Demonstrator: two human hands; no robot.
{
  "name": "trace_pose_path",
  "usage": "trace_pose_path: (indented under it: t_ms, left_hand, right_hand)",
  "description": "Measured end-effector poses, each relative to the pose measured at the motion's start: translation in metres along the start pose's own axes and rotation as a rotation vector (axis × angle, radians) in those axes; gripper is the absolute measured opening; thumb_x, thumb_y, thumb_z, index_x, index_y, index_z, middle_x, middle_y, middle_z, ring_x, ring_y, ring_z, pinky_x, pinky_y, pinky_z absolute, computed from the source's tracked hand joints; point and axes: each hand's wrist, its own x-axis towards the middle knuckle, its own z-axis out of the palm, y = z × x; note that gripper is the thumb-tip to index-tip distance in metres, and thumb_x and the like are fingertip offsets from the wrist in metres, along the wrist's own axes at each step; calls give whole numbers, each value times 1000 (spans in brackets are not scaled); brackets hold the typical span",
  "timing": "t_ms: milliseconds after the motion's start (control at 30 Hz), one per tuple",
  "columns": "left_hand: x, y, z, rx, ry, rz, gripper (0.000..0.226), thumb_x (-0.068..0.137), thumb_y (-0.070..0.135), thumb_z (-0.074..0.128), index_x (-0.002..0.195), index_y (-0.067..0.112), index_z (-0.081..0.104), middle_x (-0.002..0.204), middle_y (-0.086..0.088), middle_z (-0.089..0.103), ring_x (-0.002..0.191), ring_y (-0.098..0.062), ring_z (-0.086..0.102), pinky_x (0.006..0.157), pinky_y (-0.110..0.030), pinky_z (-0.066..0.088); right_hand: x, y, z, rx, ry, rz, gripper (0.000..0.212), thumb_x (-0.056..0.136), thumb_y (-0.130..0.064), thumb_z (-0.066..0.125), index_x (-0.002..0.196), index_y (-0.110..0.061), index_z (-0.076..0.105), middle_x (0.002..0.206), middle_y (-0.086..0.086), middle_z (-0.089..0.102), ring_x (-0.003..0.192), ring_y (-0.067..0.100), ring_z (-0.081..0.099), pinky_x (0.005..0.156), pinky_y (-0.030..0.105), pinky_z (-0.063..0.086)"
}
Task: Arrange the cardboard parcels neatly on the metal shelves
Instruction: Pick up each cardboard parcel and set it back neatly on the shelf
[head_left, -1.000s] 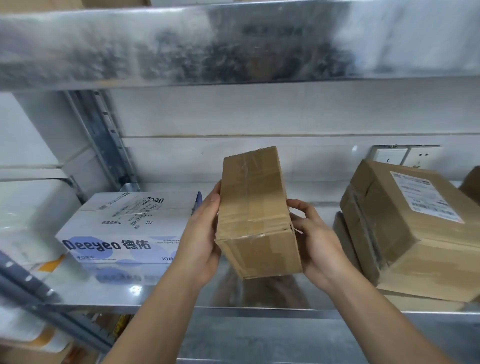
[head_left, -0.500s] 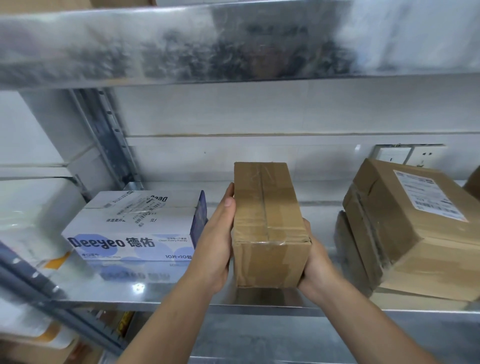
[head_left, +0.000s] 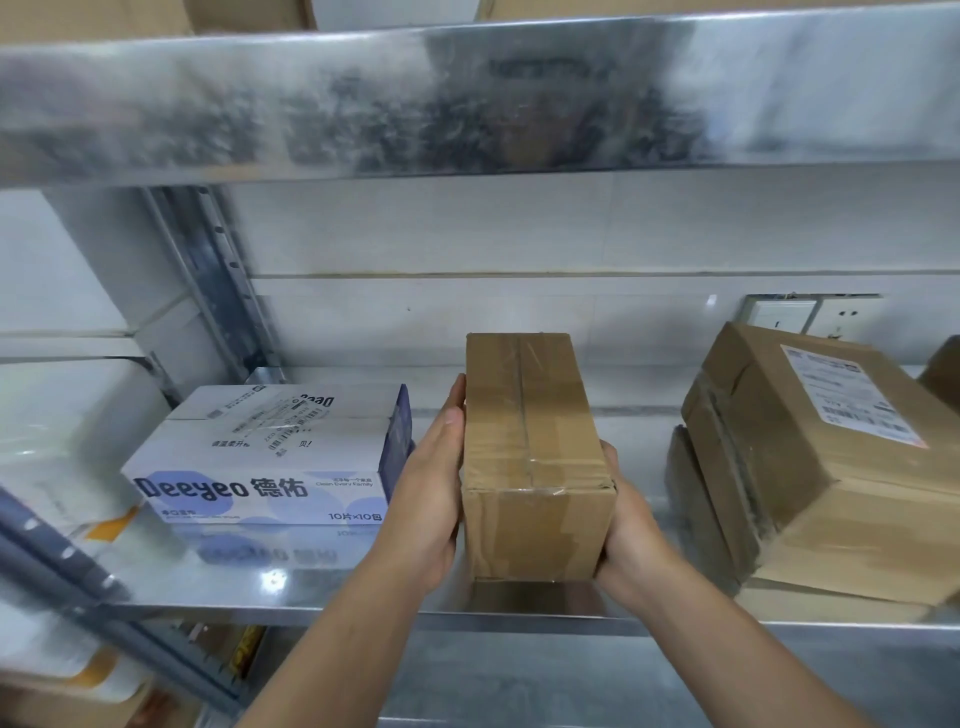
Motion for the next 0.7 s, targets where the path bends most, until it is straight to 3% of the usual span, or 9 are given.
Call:
trace_pose_path:
  t_ms: [100, 167, 233, 333, 400, 467, 567, 633, 700]
  left_hand:
    - [-2, 1, 3, 38, -35, -33, 38, 109, 37, 42, 145, 34, 52, 133, 3, 68, 123, -16, 64, 106, -38, 49]
    - [-3, 0, 3, 71, -28, -53, 34, 110, 31, 36, 132, 31, 61, 118, 3, 75, 112, -14, 69, 89, -28, 56]
    - [-5, 0, 5, 104, -1, -93, 34, 110, 32, 37, 112, 31, 71, 106, 2, 77, 105, -16, 72, 84, -28, 55]
    - [-5, 4, 1, 192, 78, -216, 43, 106, 49, 42, 89, 31, 77, 95, 4, 79, 94, -12, 74, 91, -33, 52]
    - [-1, 6, -5, 326, 123, -319, 48, 100, 64, 41, 103, 30, 76, 103, 1, 78, 101, -15, 71, 104, -34, 48]
    - [5, 6, -12, 440, 130, -362, 56, 96, 73, 37, 112, 33, 74, 116, -2, 75, 115, -21, 67, 113, -39, 42]
    - [8, 12, -15, 500, 96, -335, 52, 95, 74, 37, 105, 40, 76, 119, 0, 74, 118, -20, 66, 114, -41, 42]
    - [8, 18, -14, 504, 33, -296, 52, 101, 65, 37, 98, 34, 78, 103, 3, 79, 95, -13, 73, 96, -33, 52]
    - [12, 19, -15, 483, -29, -259, 50, 107, 52, 34, 107, 22, 75, 74, 9, 74, 69, -6, 71, 73, -27, 50]
  right_hand:
    - [1, 2, -1, -45, 15, 14, 22, 108, -48, 42, 120, -33, 54, 110, 8, 72, 102, 30, 70, 83, 48, 60]
    - [3, 3, -2, -67, 6, 5, 22, 109, -47, 41, 120, -32, 54, 111, 8, 72, 102, 29, 70, 79, 45, 60]
    - [4, 4, -3, -116, 11, 1, 23, 110, -47, 40, 118, -31, 54, 110, 7, 71, 101, 27, 69, 76, 42, 59]
    - [11, 7, -5, -278, 43, -5, 25, 108, -47, 43, 115, -30, 60, 108, 5, 73, 105, 26, 69, 91, 48, 56]
    - [30, 17, -18, -406, 75, -48, 32, 100, -57, 50, 113, -34, 68, 112, 0, 73, 112, 27, 68, 102, 53, 52]
    - [45, 23, -28, -496, 81, -86, 35, 97, -60, 50, 112, -35, 69, 112, -3, 74, 110, 25, 69, 102, 50, 52]
    - [37, 9, -19, -552, 56, -108, 34, 103, -53, 46, 116, -34, 70, 113, -8, 75, 111, 17, 68, 104, 46, 52]
    - [30, 1, -16, -532, 32, -106, 33, 105, -50, 45, 125, -36, 68, 121, -11, 73, 118, 14, 65, 109, 44, 49]
    - [24, -6, -14, -503, -6, -107, 34, 106, -48, 44, 130, -38, 65, 125, -12, 71, 122, 14, 63, 110, 44, 48]
